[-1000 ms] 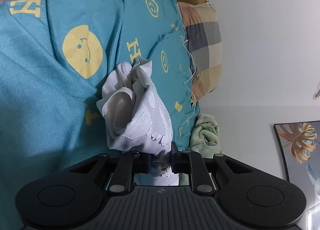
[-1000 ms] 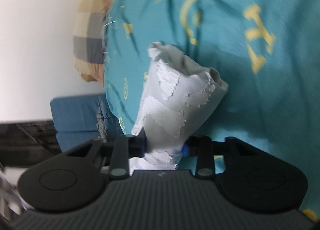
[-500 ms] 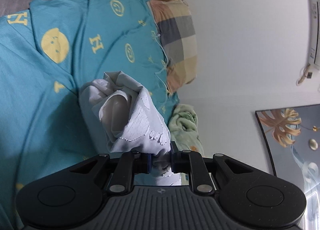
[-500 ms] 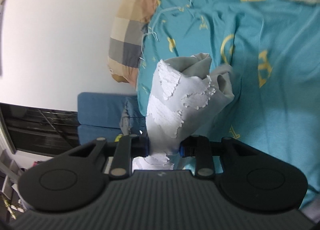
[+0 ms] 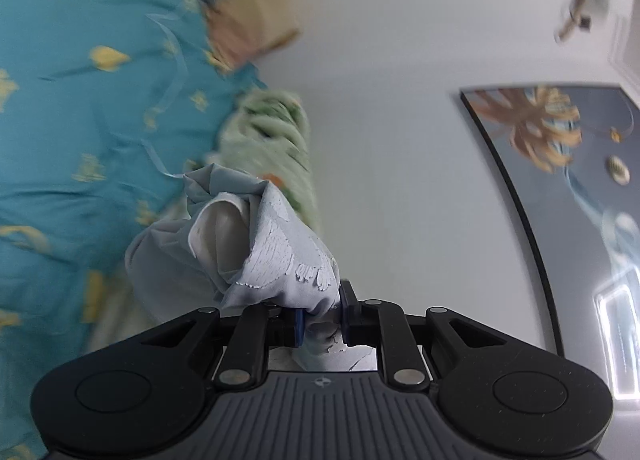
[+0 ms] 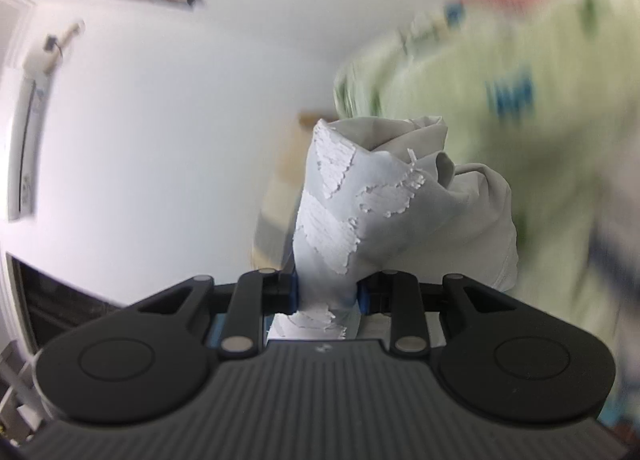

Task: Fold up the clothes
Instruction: 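Carry the folded T-shirt with both grippers onto the green blanket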

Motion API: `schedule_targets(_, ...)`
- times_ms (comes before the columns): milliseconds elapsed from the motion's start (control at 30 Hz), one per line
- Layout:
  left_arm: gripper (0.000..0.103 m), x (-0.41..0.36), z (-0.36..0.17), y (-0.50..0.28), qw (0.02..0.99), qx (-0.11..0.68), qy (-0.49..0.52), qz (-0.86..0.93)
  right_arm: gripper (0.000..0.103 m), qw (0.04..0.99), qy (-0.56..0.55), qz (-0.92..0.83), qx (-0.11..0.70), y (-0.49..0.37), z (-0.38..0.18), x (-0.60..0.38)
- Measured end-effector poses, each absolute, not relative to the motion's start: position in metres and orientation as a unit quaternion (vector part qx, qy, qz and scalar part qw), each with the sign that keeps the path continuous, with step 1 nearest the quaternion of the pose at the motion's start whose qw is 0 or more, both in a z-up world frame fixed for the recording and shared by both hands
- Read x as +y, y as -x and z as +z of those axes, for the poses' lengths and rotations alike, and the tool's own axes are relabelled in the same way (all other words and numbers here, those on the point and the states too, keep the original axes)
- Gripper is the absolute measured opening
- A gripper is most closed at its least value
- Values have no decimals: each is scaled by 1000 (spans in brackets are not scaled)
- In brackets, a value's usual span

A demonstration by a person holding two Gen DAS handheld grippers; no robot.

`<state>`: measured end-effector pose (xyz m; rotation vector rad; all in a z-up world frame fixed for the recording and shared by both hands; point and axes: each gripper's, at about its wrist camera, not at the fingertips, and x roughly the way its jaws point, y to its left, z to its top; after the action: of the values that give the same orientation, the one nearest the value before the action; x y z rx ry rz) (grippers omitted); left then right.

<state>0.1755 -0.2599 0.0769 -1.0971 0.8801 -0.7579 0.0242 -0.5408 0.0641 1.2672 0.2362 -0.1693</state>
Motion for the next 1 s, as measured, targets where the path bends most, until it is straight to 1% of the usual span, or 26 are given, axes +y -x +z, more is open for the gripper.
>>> schedule_targets(133,17,-348,84,-208,681,391,479,-391,30,819,-562,-95,68,-35,88,-619)
schedule_targets(267,18,-412,59,-224,671,388,456,-438,30,845,-522,-109,38,-24,84,-666)
schedule_targets(367,18,-438,25,-224,676,403,418,-454,30,851,-507,-130,46,-13,57,-681)
schedule_targets(467,18,-446,-14,-214,675,440,383,-453,30,834,-519,-160,95,-3,14,-685)
schedule_targets(533,18,-444,-35,-205,670,457,371,-453,30,811,-549,-167,115,12,-16,-683)
schedule_targets(600,18,-442,-50,-198,671,467,358,-451,30,792,-573,-172,124,25,-38,-680)
schedule_targets(700,23,-439,-55,-189,681,475,336,-445,30,784,-584,-176,118,33,-52,-675)
schedule_targets(800,32,-433,-41,-179,711,464,296,-438,32,787,-579,-175,124,34,-47,-674)
schedule_targets(867,48,-428,-29,-170,729,456,268,-435,34,785,-579,-179,128,40,-41,-669)
schedule_targets(900,52,-425,-22,-165,737,451,254,-435,36,787,-575,-181,129,45,-36,-665)
schedule_targets(933,58,-423,-13,-160,748,443,238,-434,38,792,-568,-183,129,50,-30,-661)
schedule_targets(1000,64,-415,5,-147,770,422,206,-433,49,801,-553,-186,130,60,-17,-654)
